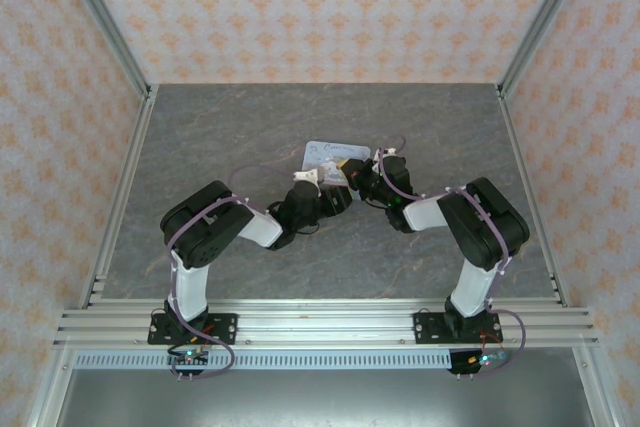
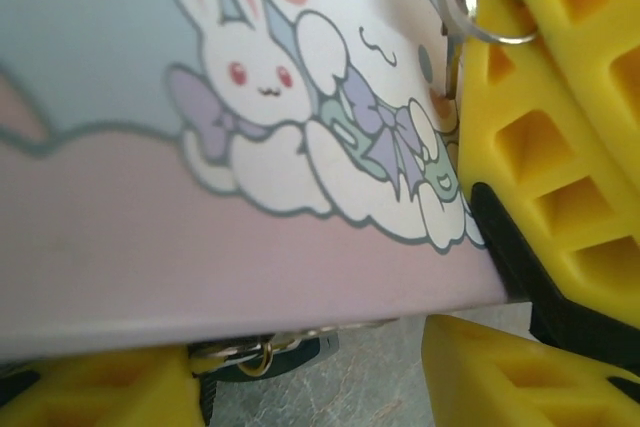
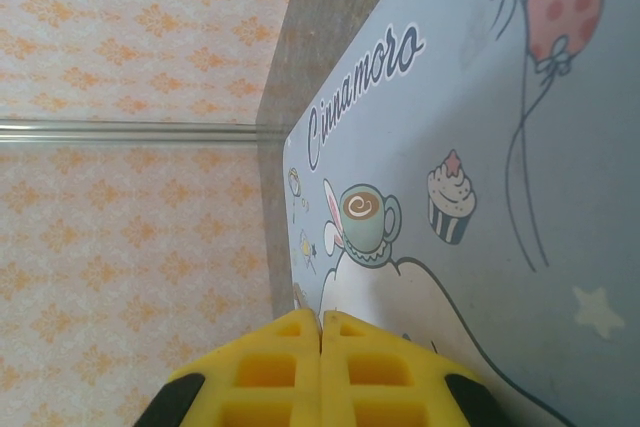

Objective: Unlock a padlock with a key

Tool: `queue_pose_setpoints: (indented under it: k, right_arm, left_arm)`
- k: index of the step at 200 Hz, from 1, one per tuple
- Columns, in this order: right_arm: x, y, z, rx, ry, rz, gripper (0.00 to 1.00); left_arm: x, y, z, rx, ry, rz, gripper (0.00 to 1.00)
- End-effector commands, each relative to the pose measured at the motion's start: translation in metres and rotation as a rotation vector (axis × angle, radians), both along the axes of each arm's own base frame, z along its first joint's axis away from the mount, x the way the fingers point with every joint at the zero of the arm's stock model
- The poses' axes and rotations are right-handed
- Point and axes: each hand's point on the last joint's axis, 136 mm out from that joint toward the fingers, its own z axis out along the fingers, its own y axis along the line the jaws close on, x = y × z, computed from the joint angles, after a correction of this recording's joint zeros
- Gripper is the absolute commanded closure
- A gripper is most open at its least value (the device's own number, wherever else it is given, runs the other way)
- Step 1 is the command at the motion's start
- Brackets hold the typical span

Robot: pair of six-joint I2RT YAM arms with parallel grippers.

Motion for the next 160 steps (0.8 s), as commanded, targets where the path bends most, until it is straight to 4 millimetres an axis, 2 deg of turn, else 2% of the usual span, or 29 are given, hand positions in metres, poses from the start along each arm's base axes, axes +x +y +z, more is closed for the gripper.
queue_pose_setpoints:
  k: [1,48,84,160]
  right_arm:
    - [-0.004,-0.002,-0.017,-0.014,0.035,-0.006,1.0]
    - [-0.005,-0.002,-0.018,-0.013,0.035,-0.008,1.0]
    - [-0.005,-0.002,-0.019,-0.014,0.035,-0.006,1.0]
    - [-0.007,-0.003,-0.025,-0.015,0.046,-0.008,1.0]
  left_arm:
    - [-0.011,-0.008,-0.012,-0.101,0.066,0.003,0.44]
    - [-0.022,-0.016,-0.003,-0.127,0.052,-0.024,0.44]
    - [-0.03,-0.01,0.001,-0.119,0.04,-0.004,0.44]
    - [-0.021,-0.003,-0.009,-0.078,0.042,0.053,0.44]
